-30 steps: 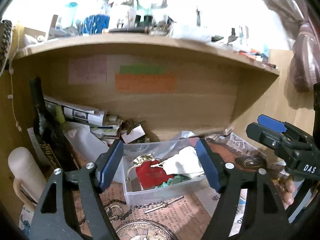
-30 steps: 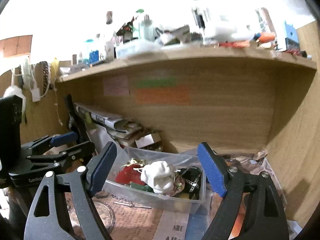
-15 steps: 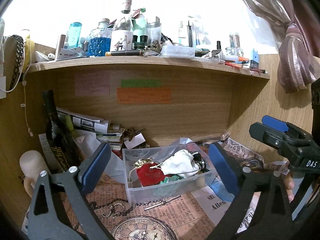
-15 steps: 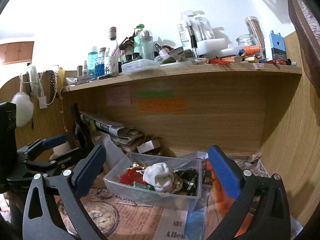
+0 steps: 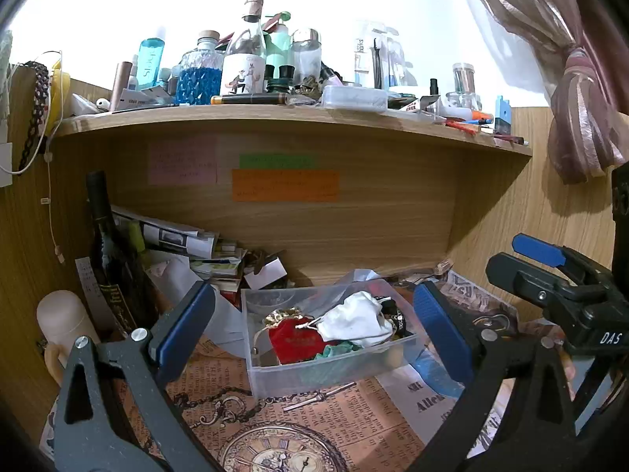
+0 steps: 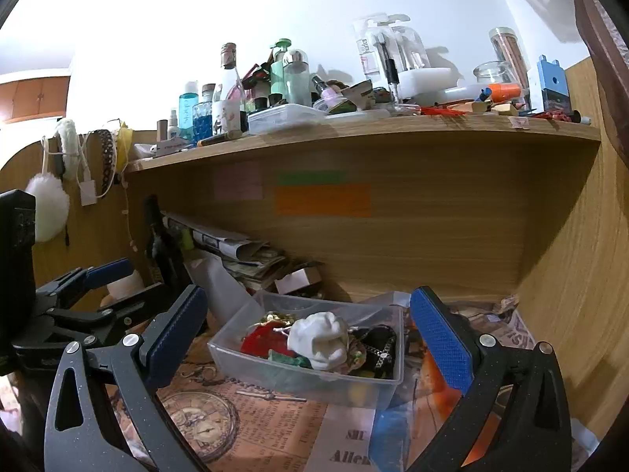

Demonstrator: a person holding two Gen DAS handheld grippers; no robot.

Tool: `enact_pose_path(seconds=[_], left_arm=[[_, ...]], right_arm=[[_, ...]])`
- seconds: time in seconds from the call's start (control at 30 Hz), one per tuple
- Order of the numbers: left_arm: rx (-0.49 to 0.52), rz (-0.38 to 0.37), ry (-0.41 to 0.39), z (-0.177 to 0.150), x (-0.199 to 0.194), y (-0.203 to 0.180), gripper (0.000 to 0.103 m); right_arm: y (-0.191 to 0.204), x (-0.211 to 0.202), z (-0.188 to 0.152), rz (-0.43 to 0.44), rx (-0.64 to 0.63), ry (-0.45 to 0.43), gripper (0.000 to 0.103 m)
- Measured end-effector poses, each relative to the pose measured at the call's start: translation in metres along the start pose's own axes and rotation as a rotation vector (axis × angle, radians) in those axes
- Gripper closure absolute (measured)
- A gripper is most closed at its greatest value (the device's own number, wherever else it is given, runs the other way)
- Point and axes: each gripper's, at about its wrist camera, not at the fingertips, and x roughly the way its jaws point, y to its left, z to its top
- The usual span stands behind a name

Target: Organize soft objects

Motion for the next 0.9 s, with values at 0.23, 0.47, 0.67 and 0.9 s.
enact_pose_path(seconds=[0.23,0.47,0.67,0.9], left_arm=[[-0.005,0.006,0.004,-0.0012,0.0006,0.0010,0.000],[-0.005,0.015,0.003,-0.0020,0.0001,-0.0004,0.000],[-0.005,0.016,0.004,-0.0029,0.0000,0.0007,0.000],[-0.005,0.019,0.004,-0.0034,-0.0002,0.0004,0.000]], right_arm=[[0.0020,0.0014,0.0000,0.003,-0.002,0.005,0.000],[0.0043,0.0016,-0.0010,0.006,-0.003,0.008,0.000],[0.0061,0.0032,-0.0016,0.008,-0.006,0.012,0.000],[0.0062,0.0030,-0.0014,0.008,-0.006,0.012,0.000]])
